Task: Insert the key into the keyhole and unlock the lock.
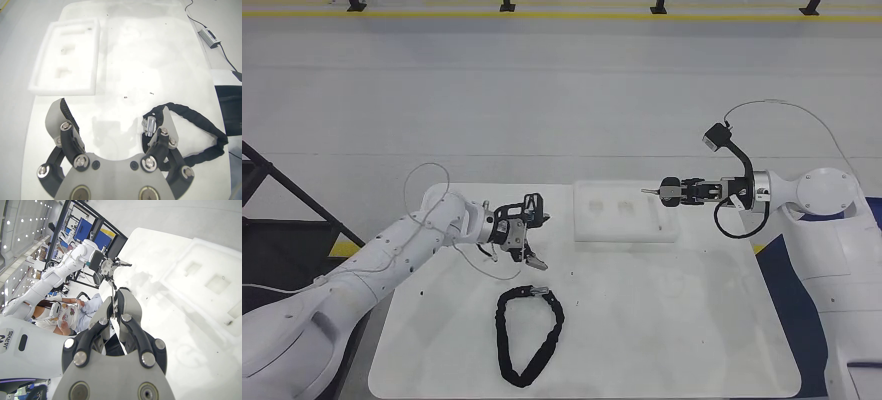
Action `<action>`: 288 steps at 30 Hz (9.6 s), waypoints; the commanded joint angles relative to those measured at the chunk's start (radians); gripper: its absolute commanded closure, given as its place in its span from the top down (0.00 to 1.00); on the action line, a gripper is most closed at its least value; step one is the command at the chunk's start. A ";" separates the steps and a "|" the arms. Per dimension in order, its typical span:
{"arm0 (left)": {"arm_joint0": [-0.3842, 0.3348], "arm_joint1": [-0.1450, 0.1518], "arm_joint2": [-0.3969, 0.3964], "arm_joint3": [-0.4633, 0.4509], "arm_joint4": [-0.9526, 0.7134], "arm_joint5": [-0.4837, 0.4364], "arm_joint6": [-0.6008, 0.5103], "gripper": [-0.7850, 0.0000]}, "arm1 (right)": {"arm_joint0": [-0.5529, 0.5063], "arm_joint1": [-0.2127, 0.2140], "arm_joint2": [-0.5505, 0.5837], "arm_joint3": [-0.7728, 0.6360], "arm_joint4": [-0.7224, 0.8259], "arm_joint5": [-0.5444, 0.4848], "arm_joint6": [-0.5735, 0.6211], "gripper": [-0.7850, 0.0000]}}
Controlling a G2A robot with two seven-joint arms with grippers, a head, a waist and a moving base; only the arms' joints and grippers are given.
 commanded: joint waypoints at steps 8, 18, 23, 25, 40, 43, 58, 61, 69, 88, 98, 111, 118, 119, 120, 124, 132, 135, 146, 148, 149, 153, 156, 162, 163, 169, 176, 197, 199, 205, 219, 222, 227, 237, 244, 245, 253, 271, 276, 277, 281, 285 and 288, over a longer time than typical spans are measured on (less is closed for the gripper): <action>0.014 -0.004 0.081 0.026 -0.066 -0.011 -0.054 1.00 | 0.000 0.000 0.000 0.000 0.000 0.000 0.000 0.00; 0.019 0.000 0.088 0.008 -0.104 -0.011 -0.098 1.00 | 0.000 0.000 0.000 0.000 0.000 0.000 0.000 0.00; 0.019 0.000 0.088 0.008 -0.104 -0.011 -0.098 1.00 | 0.000 0.000 0.000 0.000 0.000 0.000 0.000 0.00; 0.019 0.000 0.088 0.008 -0.104 -0.011 -0.098 1.00 | 0.000 0.000 0.000 0.000 0.000 0.000 0.000 0.00; 0.110 0.032 0.052 -0.031 0.163 0.047 0.043 1.00 | 0.000 0.000 0.000 0.000 0.000 0.000 0.000 0.00; 0.132 0.042 0.046 -0.031 0.257 0.052 0.147 1.00 | 0.000 0.000 0.000 0.000 0.000 0.000 0.000 0.00; 0.190 0.015 0.057 0.060 0.567 0.173 0.507 1.00 | 0.000 0.000 0.000 0.000 0.000 0.000 0.000 0.00; 0.190 0.003 0.056 0.083 0.589 0.177 0.531 1.00 | 0.000 0.000 0.000 0.000 0.000 0.000 0.000 0.00; 0.194 -0.021 0.047 0.125 0.627 0.191 0.553 0.44 | 0.000 0.000 0.000 0.000 0.000 0.000 0.000 0.00; 0.174 -0.033 -0.011 0.104 0.657 0.136 0.578 0.00 | 0.000 0.000 0.000 0.000 0.000 0.000 0.000 0.00; 0.168 0.020 -0.102 -0.072 0.655 0.135 0.625 0.00 | 0.000 0.000 0.000 0.000 0.000 0.000 0.000 0.00; 0.155 0.002 -0.176 -0.274 0.567 0.145 0.519 0.00 | -0.108 0.048 0.073 -0.227 -0.088 0.153 0.121 0.00; 0.108 -0.048 -0.170 -0.300 0.541 0.140 0.478 0.00 | -0.212 0.081 0.100 -0.378 -0.135 0.270 0.123 0.00; 0.102 -0.055 -0.167 -0.300 0.542 0.139 0.475 0.00 | -0.221 0.084 0.103 -0.391 -0.140 0.287 0.123 0.00; 0.095 -0.063 -0.164 -0.302 0.544 0.136 0.475 0.00 | -0.231 0.087 0.106 -0.400 -0.141 0.304 0.123 0.00; 0.074 -0.091 -0.151 -0.296 0.548 0.129 0.474 0.00 | -0.263 0.094 0.117 -0.431 -0.130 0.348 0.110 0.00; 0.039 -0.146 -0.125 -0.235 0.532 0.116 0.487 0.00 | -0.300 0.106 0.149 -0.474 -0.140 0.378 0.087 0.00; 0.039 -0.146 -0.125 -0.235 0.532 0.116 0.487 0.00 | -0.300 0.106 0.149 -0.474 -0.140 0.378 0.087 0.00; 0.044 -0.146 -0.126 -0.235 0.527 0.119 0.487 0.00 | -0.307 0.107 0.147 -0.482 -0.155 0.380 0.071 0.00; 0.068 -0.144 -0.140 -0.224 0.495 0.127 0.482 0.00 | -0.311 0.112 0.147 -0.517 -0.206 0.417 0.071 0.00; 0.072 -0.143 -0.147 -0.221 0.492 0.132 0.465 0.00 | -0.311 0.115 0.150 -0.541 -0.217 0.437 0.079 0.00; 0.076 -0.143 -0.170 -0.250 0.492 0.131 0.445 0.00 | -0.323 0.128 0.176 -0.644 -0.254 0.513 0.113 0.00; 0.061 -0.147 -0.186 -0.273 0.504 0.122 0.436 0.00 | -0.342 0.139 0.200 -0.721 -0.276 0.564 0.123 0.00; 0.023 -0.174 -0.192 -0.272 0.502 0.107 0.422 0.00 | -0.391 0.162 0.262 -0.860 -0.317 0.659 0.123 0.00; 0.018 -0.181 -0.187 -0.264 0.500 0.107 0.422 0.00 | -0.401 0.165 0.274 -0.878 -0.319 0.666 0.117 0.00; 0.001 -0.231 -0.155 -0.199 0.489 0.115 0.430 0.00 | -0.470 0.181 0.328 -0.959 -0.306 0.696 0.087 0.00; -0.008 -0.284 -0.123 -0.119 0.484 0.114 0.475 0.00 | -0.509 0.200 0.337 -1.019 -0.357 0.717 0.065 0.00; -0.028 -0.363 -0.083 0.042 0.619 0.101 0.713 0.00 | -0.523 0.224 0.291 -1.076 -0.448 0.791 -0.008 0.00; -0.029 -0.367 -0.082 0.052 0.629 0.101 0.724 0.00 | -0.520 0.226 0.286 -1.076 -0.448 0.791 -0.009 0.00; -0.030 -0.378 -0.086 0.072 0.646 0.100 0.744 0.00 | -0.512 0.231 0.274 -1.071 -0.444 0.788 -0.006 0.00; -0.033 -0.395 -0.095 0.095 0.676 0.087 0.769 0.00 | -0.501 0.241 0.252 -1.052 -0.444 0.802 -0.027 0.00; -0.034 -0.398 -0.097 0.099 0.682 0.084 0.772 0.00 | -0.500 0.243 0.250 -1.053 -0.440 0.799 -0.029 0.00; -0.032 -0.403 -0.101 0.108 0.687 0.082 0.781 0.00 | -0.501 0.247 0.252 -1.059 -0.435 0.798 -0.036 0.00; -0.029 -0.411 -0.103 0.115 0.686 0.078 0.779 0.00 | -0.507 0.253 0.256 -1.059 -0.421 0.794 -0.053 0.00; -0.028 -0.414 -0.101 0.114 0.681 0.079 0.780 0.00 | -0.502 0.257 0.245 -1.051 -0.417 0.793 -0.059 0.00; -0.028 -0.414 -0.100 0.113 0.681 0.079 0.780 0.00 | -0.501 0.258 0.243 -1.049 -0.417 0.793 -0.060 0.00; -0.023 -0.411 -0.098 0.116 0.658 0.085 0.786 0.00 | -0.493 0.261 0.234 -1.042 -0.402 0.800 -0.076 0.00; 0.039 -0.395 -0.076 0.173 0.471 0.137 0.838 0.00 | -0.561 0.263 0.246 -1.132 -0.426 0.874 -0.237 0.00; 0.039 -0.396 -0.073 0.172 0.465 0.140 0.841 0.00 | -0.561 0.263 0.246 -1.132 -0.426 0.874 -0.237 0.00; 0.039 -0.396 -0.073 0.172 0.465 0.140 0.841 0.00 | -0.561 0.263 0.246 -1.132 -0.426 0.874 -0.237 0.00; 0.039 -0.396 -0.073 0.172 0.465 0.140 0.841 0.00 | -0.572 0.262 0.245 -1.125 -0.421 0.865 -0.256 0.00; 0.076 -0.395 -0.094 0.157 0.424 0.150 0.801 0.00 | -0.589 0.262 0.255 -1.139 -0.403 0.869 -0.273 0.00; 0.090 -0.396 -0.104 0.152 0.420 0.151 0.792 0.00 | -0.600 0.263 0.263 -1.158 -0.398 0.890 -0.278 0.00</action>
